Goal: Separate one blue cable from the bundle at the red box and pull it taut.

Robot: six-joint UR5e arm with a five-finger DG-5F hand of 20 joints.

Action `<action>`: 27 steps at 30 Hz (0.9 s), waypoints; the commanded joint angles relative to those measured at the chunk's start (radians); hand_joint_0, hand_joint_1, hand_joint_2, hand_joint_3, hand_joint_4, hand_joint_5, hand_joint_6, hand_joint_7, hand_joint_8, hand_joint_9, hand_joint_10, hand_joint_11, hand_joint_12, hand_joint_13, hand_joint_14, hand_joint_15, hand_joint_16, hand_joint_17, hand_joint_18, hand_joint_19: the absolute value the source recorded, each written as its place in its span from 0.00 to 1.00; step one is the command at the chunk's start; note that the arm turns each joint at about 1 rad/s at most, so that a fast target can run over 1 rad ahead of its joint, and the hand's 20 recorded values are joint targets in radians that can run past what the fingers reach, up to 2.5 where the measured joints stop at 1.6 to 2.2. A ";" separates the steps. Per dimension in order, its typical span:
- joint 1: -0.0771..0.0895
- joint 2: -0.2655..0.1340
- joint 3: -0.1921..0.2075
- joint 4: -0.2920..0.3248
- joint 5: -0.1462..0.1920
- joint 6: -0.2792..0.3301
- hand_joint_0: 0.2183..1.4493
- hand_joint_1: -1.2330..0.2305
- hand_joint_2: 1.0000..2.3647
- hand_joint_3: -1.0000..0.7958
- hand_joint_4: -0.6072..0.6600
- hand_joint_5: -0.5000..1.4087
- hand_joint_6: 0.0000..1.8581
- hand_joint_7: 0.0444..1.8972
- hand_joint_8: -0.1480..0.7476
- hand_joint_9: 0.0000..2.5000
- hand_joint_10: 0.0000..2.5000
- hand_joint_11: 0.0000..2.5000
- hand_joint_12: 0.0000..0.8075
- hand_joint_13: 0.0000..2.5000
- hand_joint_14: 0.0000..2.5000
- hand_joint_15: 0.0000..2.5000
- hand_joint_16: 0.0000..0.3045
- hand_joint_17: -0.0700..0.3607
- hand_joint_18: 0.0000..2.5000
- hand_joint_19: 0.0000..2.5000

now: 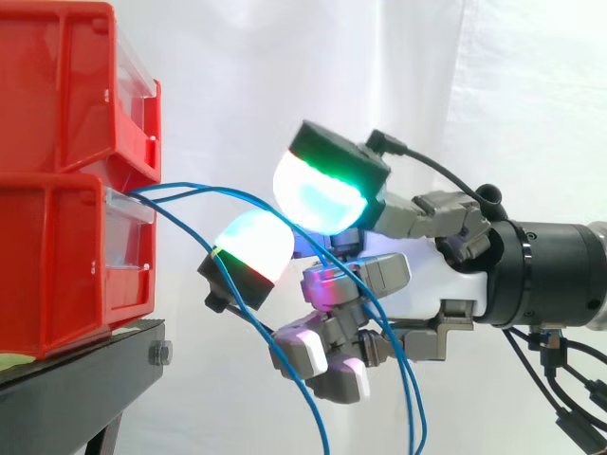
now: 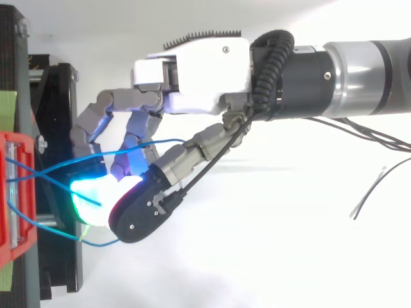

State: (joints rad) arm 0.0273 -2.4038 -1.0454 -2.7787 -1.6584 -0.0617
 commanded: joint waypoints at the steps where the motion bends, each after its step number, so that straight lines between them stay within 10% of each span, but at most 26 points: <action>1: 0.000 0.000 -0.002 0.001 0.002 0.000 0.40 0.22 0.01 0.35 0.50 0.18 0.49 0.49 0.46 0.44 0.27 0.66 0.49 0.39 0.01 0.36 0.16 0.41 0.39 0.43; 9: 0.000 0.000 -0.002 0.001 0.000 -0.001 0.46 0.14 0.00 0.28 0.53 0.18 0.50 0.50 0.47 0.45 0.30 0.66 0.50 0.41 0.01 0.37 0.16 0.42 0.40 0.41; 13: 0.000 0.000 -0.001 0.001 -0.003 -0.001 0.31 0.13 0.00 0.28 0.54 0.19 0.50 0.50 0.47 0.46 0.30 0.67 0.49 0.41 0.01 0.38 0.16 0.42 0.40 0.42; 20: -0.004 0.000 -0.001 -0.002 -0.004 -0.003 0.33 0.53 0.00 0.28 0.52 0.20 0.47 0.51 0.44 0.51 0.20 0.69 0.48 0.42 0.01 0.38 0.15 0.41 0.40 0.46; 27: -0.006 0.000 0.004 -0.001 -0.006 -0.004 0.32 0.41 0.01 0.40 0.56 0.19 0.46 0.46 0.46 0.49 0.25 0.67 0.52 0.43 0.01 0.38 0.18 0.44 0.41 0.46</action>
State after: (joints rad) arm 0.0218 -2.4037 -1.0448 -2.7780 -1.6642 -0.0655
